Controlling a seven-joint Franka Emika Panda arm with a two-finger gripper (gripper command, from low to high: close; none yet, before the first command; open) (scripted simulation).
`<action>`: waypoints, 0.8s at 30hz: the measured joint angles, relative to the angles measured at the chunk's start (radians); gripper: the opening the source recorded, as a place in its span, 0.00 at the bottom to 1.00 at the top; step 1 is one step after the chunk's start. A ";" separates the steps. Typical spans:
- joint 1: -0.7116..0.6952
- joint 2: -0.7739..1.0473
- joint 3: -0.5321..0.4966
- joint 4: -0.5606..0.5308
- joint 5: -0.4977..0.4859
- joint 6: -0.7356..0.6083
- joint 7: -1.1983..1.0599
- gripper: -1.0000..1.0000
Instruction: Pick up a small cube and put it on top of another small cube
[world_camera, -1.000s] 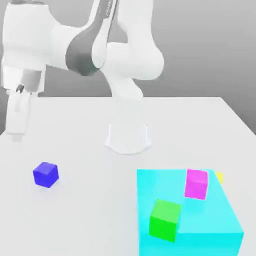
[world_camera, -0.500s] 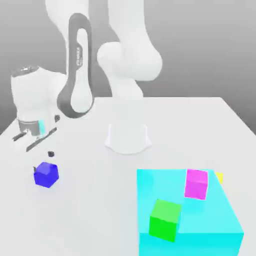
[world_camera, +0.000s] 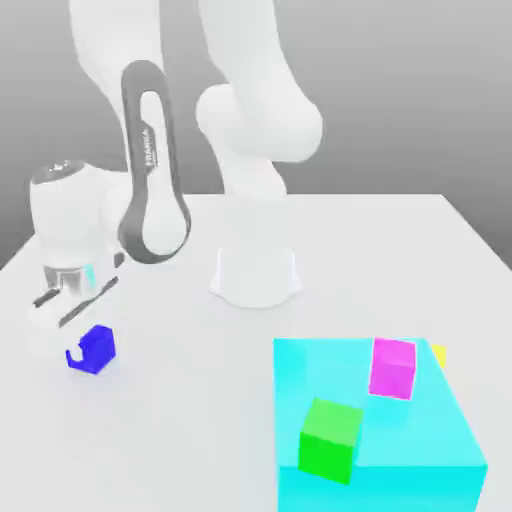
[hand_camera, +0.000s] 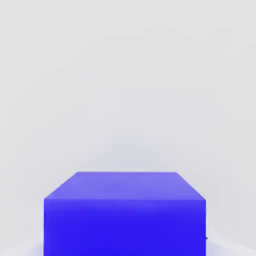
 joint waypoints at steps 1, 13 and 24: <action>0.003 -0.029 -0.006 -0.005 -0.013 -0.024 0.010 0.00; 0.225 -0.175 0.107 0.144 -0.053 -0.324 0.026 0.00; 0.581 -0.169 0.271 0.443 -0.051 -0.615 0.014 0.00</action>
